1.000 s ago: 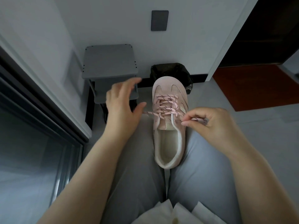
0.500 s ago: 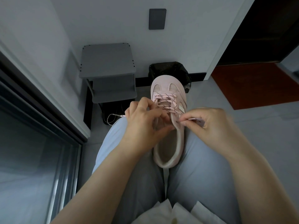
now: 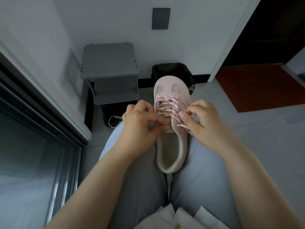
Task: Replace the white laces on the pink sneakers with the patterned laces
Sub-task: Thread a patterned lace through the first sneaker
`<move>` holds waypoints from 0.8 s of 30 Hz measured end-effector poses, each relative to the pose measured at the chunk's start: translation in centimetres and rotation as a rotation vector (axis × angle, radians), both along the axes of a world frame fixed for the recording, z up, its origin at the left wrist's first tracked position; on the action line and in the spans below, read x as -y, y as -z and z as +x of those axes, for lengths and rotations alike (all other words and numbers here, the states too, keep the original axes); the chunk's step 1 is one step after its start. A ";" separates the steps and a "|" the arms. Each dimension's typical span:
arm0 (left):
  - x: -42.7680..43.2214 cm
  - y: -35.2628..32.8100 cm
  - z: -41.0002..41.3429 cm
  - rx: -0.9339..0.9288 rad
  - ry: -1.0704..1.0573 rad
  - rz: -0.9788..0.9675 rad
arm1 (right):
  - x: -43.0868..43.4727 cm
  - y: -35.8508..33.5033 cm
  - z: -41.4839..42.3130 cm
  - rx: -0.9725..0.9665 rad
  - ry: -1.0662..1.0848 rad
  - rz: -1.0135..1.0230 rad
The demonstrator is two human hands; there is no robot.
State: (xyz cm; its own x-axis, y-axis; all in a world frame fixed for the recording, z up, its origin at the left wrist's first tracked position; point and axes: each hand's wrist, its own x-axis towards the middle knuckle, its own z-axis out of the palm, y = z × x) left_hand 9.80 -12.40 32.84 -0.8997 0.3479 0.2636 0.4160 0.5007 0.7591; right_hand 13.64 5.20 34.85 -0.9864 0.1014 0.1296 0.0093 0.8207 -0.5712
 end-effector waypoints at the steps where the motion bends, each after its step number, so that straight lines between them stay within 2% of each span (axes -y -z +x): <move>1: 0.7 -0.2 -0.1 0.033 0.015 0.007 | 0.1 -0.1 0.0 0.041 -0.034 -0.011; 4: 3.2 -0.9 -0.6 0.186 0.034 0.095 | 0.4 -0.4 0.1 0.067 -0.113 -0.040; 8: 6.2 -1.8 -1.5 0.388 0.061 0.347 | 0.8 -0.3 0.0 0.063 -0.153 -0.071; 11: 6.6 -1.4 -1.9 0.531 0.017 0.667 | 1.0 -0.5 -0.2 0.033 -0.107 -0.353; 14: 6.0 -0.5 -1.9 0.695 0.125 1.028 | 1.2 -0.3 -0.2 -0.007 -0.083 -0.560; 16: 5.7 -0.3 -1.9 0.750 0.185 1.173 | 1.0 -0.4 -0.3 -0.039 -0.073 -0.681; 18: 5.3 -0.5 -1.9 0.770 0.193 1.194 | 0.8 -0.7 -0.2 -0.063 -0.076 -0.719; 20: 4.7 -1.0 -1.8 0.765 0.175 1.120 | 0.9 -0.8 0.1 -0.062 -0.093 -0.644; 24: 3.7 -2.2 -1.9 0.700 0.085 0.862 | 1.9 -0.1 0.8 -0.036 -0.152 -0.231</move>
State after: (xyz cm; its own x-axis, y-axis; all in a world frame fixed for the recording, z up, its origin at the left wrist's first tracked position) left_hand 7.94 -16.14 35.03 -0.9264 0.3601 -0.1101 -0.2326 -0.3171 0.9194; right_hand 14.41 3.26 34.95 -0.9877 -0.0164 0.1555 -0.1276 0.6589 -0.7413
